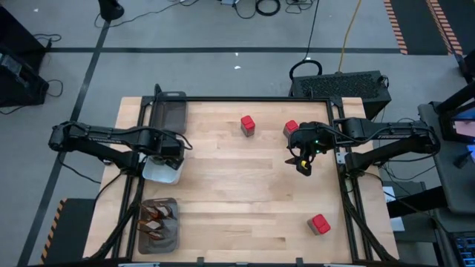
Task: Sort spices by type
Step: Put the green bottle seasoning into the white bin, then put the red seasoning can into the top black bin
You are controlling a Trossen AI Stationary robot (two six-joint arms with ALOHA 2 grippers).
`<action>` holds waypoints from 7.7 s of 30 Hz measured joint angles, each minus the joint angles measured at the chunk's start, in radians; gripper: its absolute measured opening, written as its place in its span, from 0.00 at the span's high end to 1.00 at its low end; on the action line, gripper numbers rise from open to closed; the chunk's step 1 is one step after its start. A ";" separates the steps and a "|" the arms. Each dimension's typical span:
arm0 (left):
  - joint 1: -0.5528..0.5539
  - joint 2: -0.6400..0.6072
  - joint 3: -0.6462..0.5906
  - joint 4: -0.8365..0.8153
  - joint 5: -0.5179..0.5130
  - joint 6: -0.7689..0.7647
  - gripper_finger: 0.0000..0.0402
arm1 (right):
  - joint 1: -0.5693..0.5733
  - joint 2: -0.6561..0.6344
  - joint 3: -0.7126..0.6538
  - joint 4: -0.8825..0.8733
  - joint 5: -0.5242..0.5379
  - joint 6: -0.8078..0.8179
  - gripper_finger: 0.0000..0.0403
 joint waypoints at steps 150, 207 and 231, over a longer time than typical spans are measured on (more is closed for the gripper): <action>0.065 0.214 0.105 -0.033 0.097 -0.009 0.49 | 0.000 0.000 0.000 0.000 0.000 -0.024 0.34; 0.093 0.214 0.105 0.021 0.003 -0.032 0.29 | 0.000 0.000 0.000 0.000 0.000 -0.024 0.34; 0.115 0.214 0.076 -0.031 0.008 -0.154 0.29 | 0.000 0.000 0.000 -0.001 0.000 -0.024 0.34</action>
